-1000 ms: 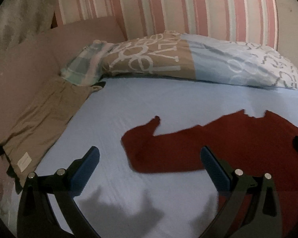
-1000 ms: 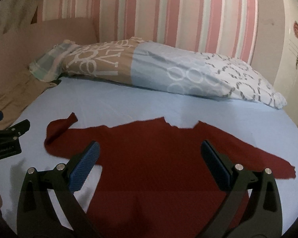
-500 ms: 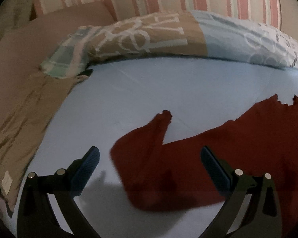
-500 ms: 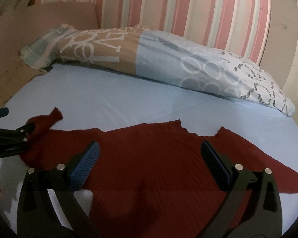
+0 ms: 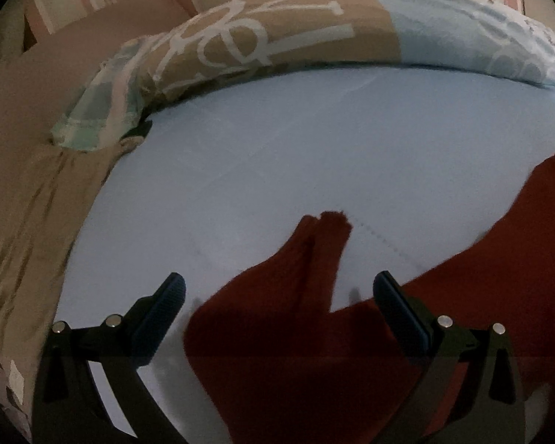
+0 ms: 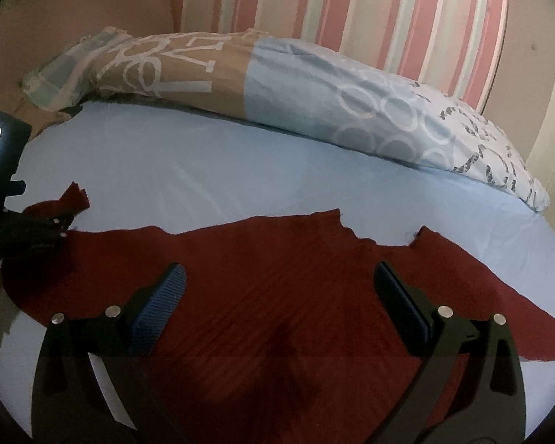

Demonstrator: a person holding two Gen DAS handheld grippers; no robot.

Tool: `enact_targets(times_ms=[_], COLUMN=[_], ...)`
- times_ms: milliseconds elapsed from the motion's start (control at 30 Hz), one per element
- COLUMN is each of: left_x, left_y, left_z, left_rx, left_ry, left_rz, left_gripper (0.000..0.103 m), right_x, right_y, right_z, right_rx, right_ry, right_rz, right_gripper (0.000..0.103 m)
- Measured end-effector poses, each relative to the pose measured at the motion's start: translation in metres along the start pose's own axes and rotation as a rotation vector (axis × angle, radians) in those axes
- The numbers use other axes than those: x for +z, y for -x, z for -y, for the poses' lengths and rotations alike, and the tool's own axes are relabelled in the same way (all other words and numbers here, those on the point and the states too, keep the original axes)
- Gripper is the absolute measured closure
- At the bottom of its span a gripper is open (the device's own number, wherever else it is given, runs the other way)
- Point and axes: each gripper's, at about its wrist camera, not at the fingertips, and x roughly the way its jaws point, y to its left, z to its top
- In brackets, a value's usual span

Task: Fold small clothes
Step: 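Grasp the sweater sleeve cuff with the left gripper, then fold the held sleeve across the sweater body with the left gripper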

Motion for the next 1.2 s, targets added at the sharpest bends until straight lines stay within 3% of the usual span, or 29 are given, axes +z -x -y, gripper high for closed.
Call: enact_targets(times_ms=[167, 233, 300, 367, 467, 533, 733, 967, 1200], left_x=[0.001, 0.003, 0.004, 0.006, 0.008, 0.01, 0.012, 0.016, 0.038], left_y=[-0.019, -0.025, -0.03, -0.032, -0.031, -0.027, -0.01, 0.054, 0.116], left_z=[-0.011, -0.013, -0.015, -0.014, -0.017, -0.022, -0.037, -0.038, 0.021], left_rx=[0.011, -0.01, -0.055, -0.047, -0.079, -0.086, -0.136, -0.156, -0.231], left_ry=[0.012, 0.013, 0.027, 0.013, 0.026, 0.047, 0.104, 0.11, 0.067], left_rz=[-0.035, -0.059, -0.087, -0.091, -0.1, -0.084, -0.053, 0.083, 0.16], left_gripper=[0.006, 0.033, 0.042, 0.045, 0.065, 0.086, 0.091, 0.091, 0.091], right_x=[0.0, 0.001, 0.002, 0.002, 0.003, 0.003, 0.006, 0.012, 0.008], right_y=[-0.003, -0.003, -0.004, -0.003, -0.002, -0.001, 0.003, 0.019, 0.041], right_z=[-0.007, -0.009, -0.01, -0.011, -0.012, -0.013, -0.013, -0.004, 0.049], right_rx=[0.004, -0.004, 0.004, 0.001, -0.002, -0.004, -0.004, -0.007, -0.056], right_ry=[0.013, 0.021, 0.016, 0.021, 0.026, 0.026, 0.019, 0.007, -0.05], right_rz=[-0.005, -0.004, -0.007, -0.006, -0.002, -0.003, 0.002, 0.012, 0.013], right_gripper=[0.003, 0.003, 0.003, 0.003, 0.003, 0.003, 0.003, 0.003, 0.003])
